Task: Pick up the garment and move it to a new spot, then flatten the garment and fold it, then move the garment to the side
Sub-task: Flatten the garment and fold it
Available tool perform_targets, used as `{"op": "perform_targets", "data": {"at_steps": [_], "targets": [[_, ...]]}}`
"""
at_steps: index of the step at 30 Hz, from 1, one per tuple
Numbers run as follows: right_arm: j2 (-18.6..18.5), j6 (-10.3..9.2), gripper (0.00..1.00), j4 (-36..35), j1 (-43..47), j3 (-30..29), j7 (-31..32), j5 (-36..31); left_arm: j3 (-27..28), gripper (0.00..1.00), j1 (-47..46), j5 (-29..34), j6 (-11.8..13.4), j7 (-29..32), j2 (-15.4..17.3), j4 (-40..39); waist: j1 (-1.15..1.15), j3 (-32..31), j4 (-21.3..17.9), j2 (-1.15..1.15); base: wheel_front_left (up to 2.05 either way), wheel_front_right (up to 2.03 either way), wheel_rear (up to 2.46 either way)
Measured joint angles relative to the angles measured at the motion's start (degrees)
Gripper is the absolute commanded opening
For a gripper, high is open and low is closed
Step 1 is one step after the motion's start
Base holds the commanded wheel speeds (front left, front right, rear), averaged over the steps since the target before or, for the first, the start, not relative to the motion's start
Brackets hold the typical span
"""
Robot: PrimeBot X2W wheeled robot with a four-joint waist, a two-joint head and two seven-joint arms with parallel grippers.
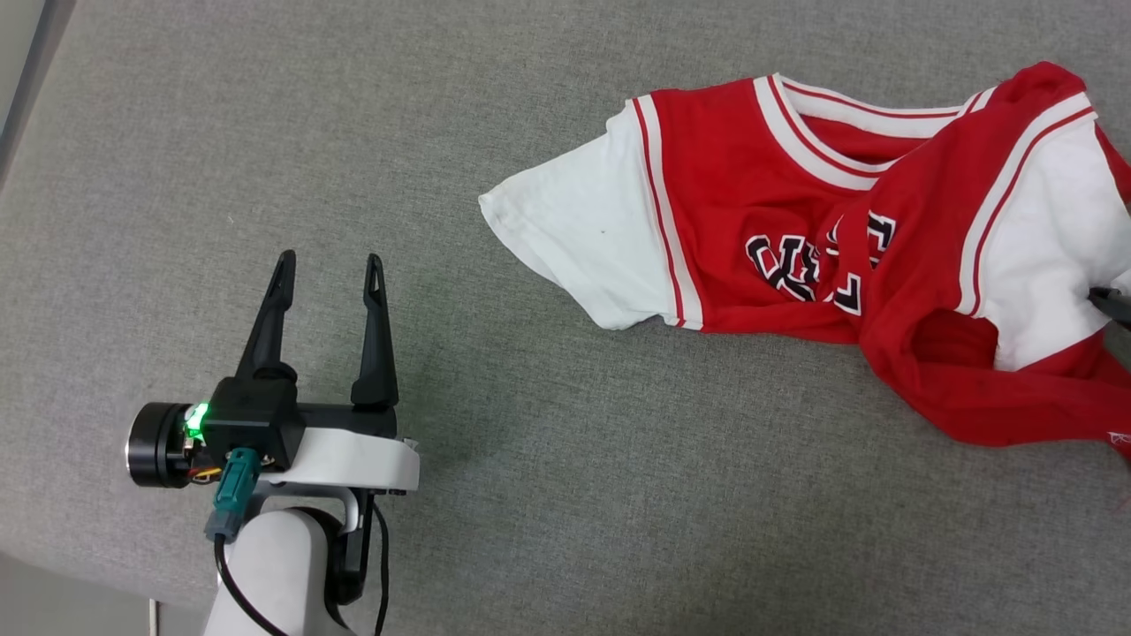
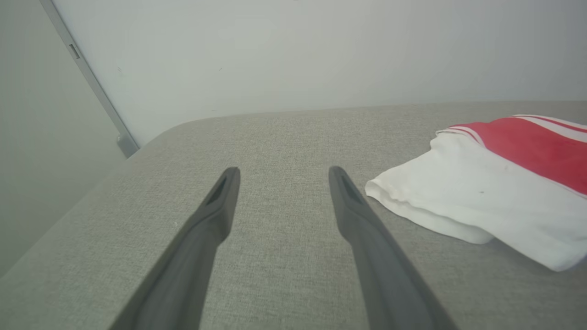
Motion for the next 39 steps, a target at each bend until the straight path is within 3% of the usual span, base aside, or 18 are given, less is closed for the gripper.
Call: {"op": "perform_targets", "data": {"at_steps": [3, 4, 5, 13, 21, 28, 29, 39], "targets": [[-0.71, -0.01, 1.00, 0.60, -0.71, 1.81, -0.33, 0.48, 0.07, 1.00, -0.45, 0.01, 0.00, 0.00, -0.05, -0.01, 0.00, 0.40, 0.00, 0.00, 0.00, 0.00, 0.00], [-0.86, -0.01, 0.11, 0.66, -0.88, 2.25, -0.55, 0.59, 0.05, 1.00, -0.46, 0.12, -0.01, 0.00, -0.05, 0.05, 0.00, 0.43, -0.07, 0.00, 0.00, 0.00, 0.00], [-0.97, -0.01, 0.00, 0.78, -1.02, 2.58, -1.10, 0.98, 0.08, 1.00, -0.46, 0.21, -0.01, 0.00, -0.07, 0.12, -0.01, 0.40, -0.15, 0.00, 0.00, 0.00, 0.00], [-0.20, 0.03, 0.00, 1.53, -1.33, 3.89, -9.45, 4.15, 0.38, 1.00, -0.31, 0.64, -0.19, 0.00, -0.02, 1.05, 0.01, -1.98, -1.39, 0.00, 0.00, 0.00, 0.00], [-2.96, 0.01, 0.00, -4.90, 4.53, 1.21, -17.59, 7.77, 1.00, 1.00, 2.45, 1.03, -0.20, 0.00, 1.08, 1.53, 0.01, -7.04, -3.48, 0.00, 0.00, 0.00, 0.00], [-4.65, 0.02, 0.00, -9.49, 14.65, -6.95, -20.79, 10.09, 1.30, 1.00, 4.46, 1.07, -0.20, 0.00, 1.49, 1.65, 0.01, -10.39, -5.86, 0.00, 0.00, 0.00, 0.00], [-4.11, 0.01, 0.00, -9.70, 20.26, -11.81, -21.07, 10.49, 1.34, 1.00, 5.47, 1.08, -0.19, 0.00, 1.59, 1.52, 0.01, -11.45, -6.89, 0.00, 0.00, 0.00, 0.00], [1.69, 0.02, 0.00, -1.19, 36.01, -25.28, -18.80, 10.14, 0.87, 1.00, 6.21, 1.09, -0.21, 0.00, 1.92, 1.44, 0.01, -12.39, -8.50, 0.00, 0.00, 0.00, 0.00]]}}
